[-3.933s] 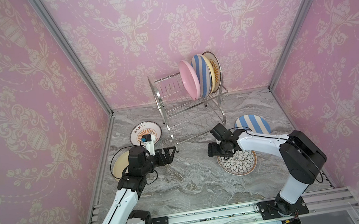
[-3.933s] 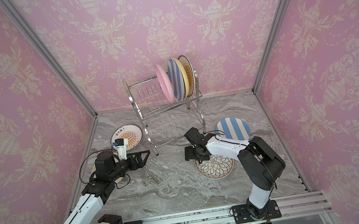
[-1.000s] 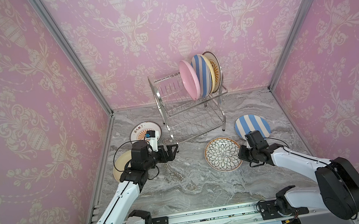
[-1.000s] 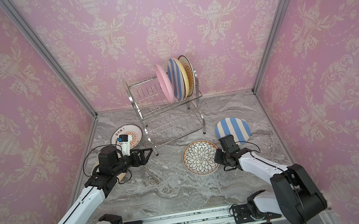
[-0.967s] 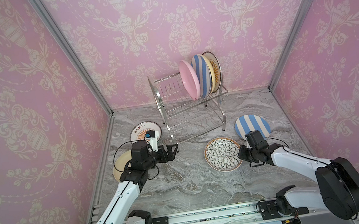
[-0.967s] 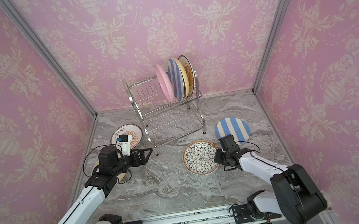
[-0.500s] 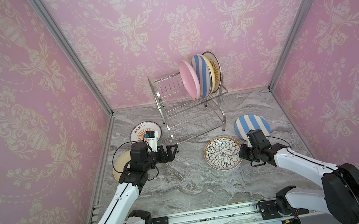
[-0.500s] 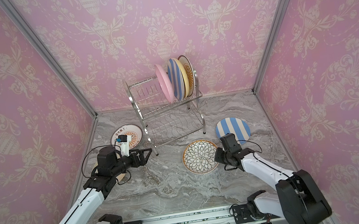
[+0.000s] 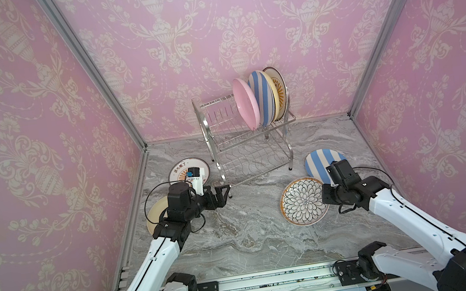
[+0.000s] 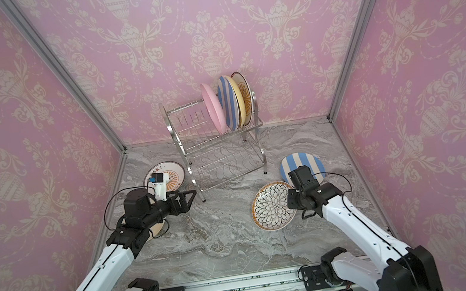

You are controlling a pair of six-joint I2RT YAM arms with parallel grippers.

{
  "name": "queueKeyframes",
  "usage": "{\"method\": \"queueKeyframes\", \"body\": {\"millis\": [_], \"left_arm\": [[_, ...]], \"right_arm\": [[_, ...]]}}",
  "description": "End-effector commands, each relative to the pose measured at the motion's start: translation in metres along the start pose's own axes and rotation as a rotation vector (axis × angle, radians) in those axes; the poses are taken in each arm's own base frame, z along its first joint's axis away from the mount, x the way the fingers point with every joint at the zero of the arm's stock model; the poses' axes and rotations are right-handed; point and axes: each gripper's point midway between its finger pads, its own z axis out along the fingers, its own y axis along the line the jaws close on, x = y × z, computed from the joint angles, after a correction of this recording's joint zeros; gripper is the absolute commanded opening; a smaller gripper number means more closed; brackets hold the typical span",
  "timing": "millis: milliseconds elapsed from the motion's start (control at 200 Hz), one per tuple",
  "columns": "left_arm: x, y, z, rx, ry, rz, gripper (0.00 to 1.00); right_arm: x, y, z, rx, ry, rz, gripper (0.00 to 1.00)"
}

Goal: Load plates into a dish rack
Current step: Pick up the plate from the center of the table.

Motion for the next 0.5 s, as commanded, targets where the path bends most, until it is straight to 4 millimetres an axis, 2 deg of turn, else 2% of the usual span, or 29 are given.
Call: {"method": "queueKeyframes", "body": {"millis": [0,100,170,195,260,275,325,495], "left_arm": [[-0.039,-0.011,-0.003,-0.004,-0.090,0.079,0.99],[-0.052,-0.011,-0.002,-0.015,-0.128,0.070,0.99],[-0.061,-0.013,-0.003,-0.004,-0.164,0.070,0.99],[-0.064,-0.013,-0.004,-0.006,-0.176,0.068,0.99],[-0.068,-0.010,-0.004,-0.022,-0.193,0.068,0.99],[-0.079,-0.015,-0.007,-0.017,-0.216,0.077,0.99],[-0.084,-0.012,-0.007,-0.027,-0.222,0.080,0.99],[-0.095,-0.001,-0.008,-0.047,-0.224,0.099,0.99]], "right_arm": [[-0.037,0.034,-0.058,-0.072,-0.142,-0.120,0.00],[-0.044,0.051,-0.087,-0.075,-0.167,-0.198,0.00],[-0.041,0.061,-0.098,-0.074,-0.167,-0.257,0.00],[-0.046,0.068,-0.111,-0.099,-0.191,-0.269,0.00],[-0.045,0.081,-0.123,-0.126,-0.196,-0.317,0.00],[-0.045,0.084,-0.126,-0.136,-0.200,-0.329,0.00],[-0.045,0.096,-0.138,-0.166,-0.211,-0.368,0.00],[-0.069,0.124,-0.185,-0.225,-0.304,-0.425,0.00]]}}
